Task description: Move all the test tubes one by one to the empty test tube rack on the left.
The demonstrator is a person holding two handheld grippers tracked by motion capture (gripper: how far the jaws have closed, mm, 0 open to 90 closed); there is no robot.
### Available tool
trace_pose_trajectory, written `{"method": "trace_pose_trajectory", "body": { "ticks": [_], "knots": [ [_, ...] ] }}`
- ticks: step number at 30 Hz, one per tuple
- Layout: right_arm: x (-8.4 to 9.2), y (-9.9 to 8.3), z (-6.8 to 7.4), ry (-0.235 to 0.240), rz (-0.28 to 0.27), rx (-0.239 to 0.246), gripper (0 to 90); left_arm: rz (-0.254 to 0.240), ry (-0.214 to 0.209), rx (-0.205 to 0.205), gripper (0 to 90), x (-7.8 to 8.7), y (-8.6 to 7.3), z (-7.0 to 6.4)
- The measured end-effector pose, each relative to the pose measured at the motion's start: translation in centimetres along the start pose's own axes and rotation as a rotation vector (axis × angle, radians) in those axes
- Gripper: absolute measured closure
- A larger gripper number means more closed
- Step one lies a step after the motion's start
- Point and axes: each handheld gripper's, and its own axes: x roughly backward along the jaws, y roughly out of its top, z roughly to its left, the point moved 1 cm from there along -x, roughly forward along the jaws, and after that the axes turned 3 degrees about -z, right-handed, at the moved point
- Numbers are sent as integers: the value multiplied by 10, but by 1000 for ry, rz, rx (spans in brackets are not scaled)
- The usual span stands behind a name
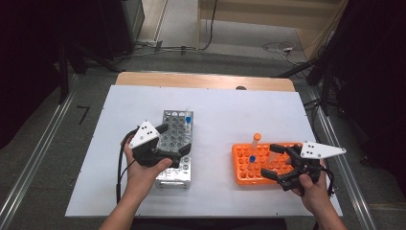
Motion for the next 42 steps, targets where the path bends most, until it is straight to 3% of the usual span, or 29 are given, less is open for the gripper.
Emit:
{"method": "trace_pose_trajectory", "body": {
  "ticks": [5,10,16,28,34,42],
  "knots": [
    [-8,-3,3,4,24,4,57,-3,-3,0,0,11,-6,-4],
    [-19,-7,5,-48,60,-5,167,15,-3,21,0,16,-17,-7],
    [-31,-14,4,-121,111,-13,317,23,-6,17,0,20,-23,-9],
    [-44,-33,0,-164,208,-7,602,37,-17,15,0,17,-24,-11],
    [-47,-40,-2,-167,242,3,643,38,-15,13,0,17,-25,-11],
    [-50,-44,0,-185,257,52,704,39,-27,14,0,15,-25,-14]
  ]
}}
